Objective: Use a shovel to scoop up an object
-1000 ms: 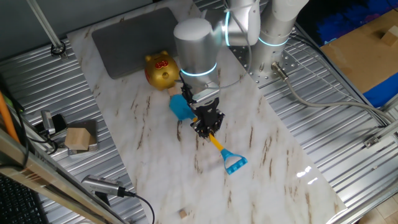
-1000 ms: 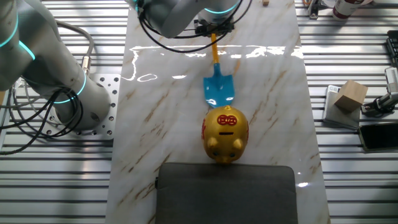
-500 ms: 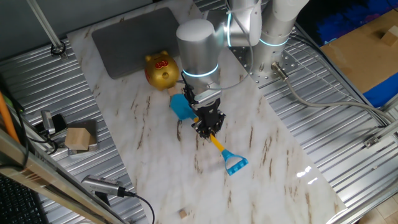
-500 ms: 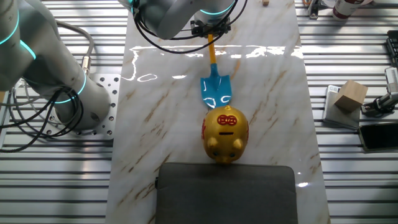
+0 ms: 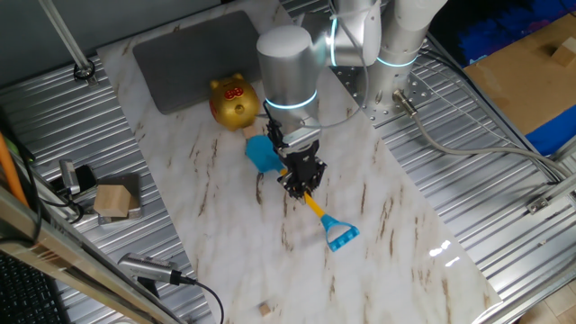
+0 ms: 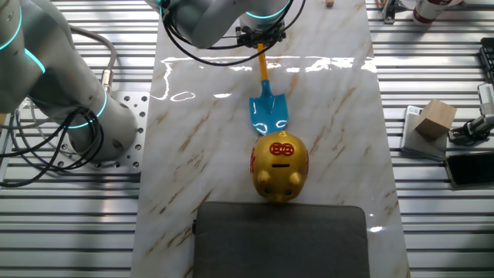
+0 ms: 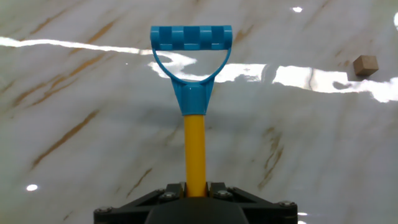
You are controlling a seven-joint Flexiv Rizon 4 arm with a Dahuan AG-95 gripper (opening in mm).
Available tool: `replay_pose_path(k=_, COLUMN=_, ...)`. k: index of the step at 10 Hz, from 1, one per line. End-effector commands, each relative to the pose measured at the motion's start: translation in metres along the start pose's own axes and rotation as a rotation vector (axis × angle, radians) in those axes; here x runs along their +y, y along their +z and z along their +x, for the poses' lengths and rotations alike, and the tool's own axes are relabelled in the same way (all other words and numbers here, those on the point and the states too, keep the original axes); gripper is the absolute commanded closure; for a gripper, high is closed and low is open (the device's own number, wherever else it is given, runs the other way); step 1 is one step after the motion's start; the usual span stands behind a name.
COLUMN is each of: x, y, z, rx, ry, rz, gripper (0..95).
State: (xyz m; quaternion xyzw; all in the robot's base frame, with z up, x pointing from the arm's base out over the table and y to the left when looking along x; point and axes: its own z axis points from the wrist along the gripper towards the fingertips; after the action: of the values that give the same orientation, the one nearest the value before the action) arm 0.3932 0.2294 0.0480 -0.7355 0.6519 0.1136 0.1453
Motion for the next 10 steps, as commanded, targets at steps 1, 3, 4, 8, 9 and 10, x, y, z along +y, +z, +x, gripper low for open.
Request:
replay_pose_path(k=1, x=-0.0007, y=-0.0023, z=-0.0001, rx=-0.002, ry=-0.008, rz=0.0, gripper=95.0)
replay_pose_path(k=3, x=-0.0025, y=-0.0052, z=0.0011, rx=-0.003, ry=-0.014, rz=-0.001, gripper=95.0)
replay_pose_path(k=4, x=-0.003, y=-0.0064, z=0.0018, rx=-0.007, ry=-0.018, rz=-0.001, gripper=95.0)
replay_pose_path(k=8, x=-0.0014, y=-0.0108, z=0.0052, rx=-0.013, ry=-0.024, rz=0.0, gripper=95.0)
replay_pose_path(k=9, x=-0.0009, y=-0.0119, z=0.0068, rx=-0.013, ry=-0.029, rz=-0.001, gripper=95.0)
replay_pose_path(k=10, x=-0.0004, y=-0.0122, z=0.0088, rx=-0.014, ry=-0.034, rz=-0.001, gripper=95.0)
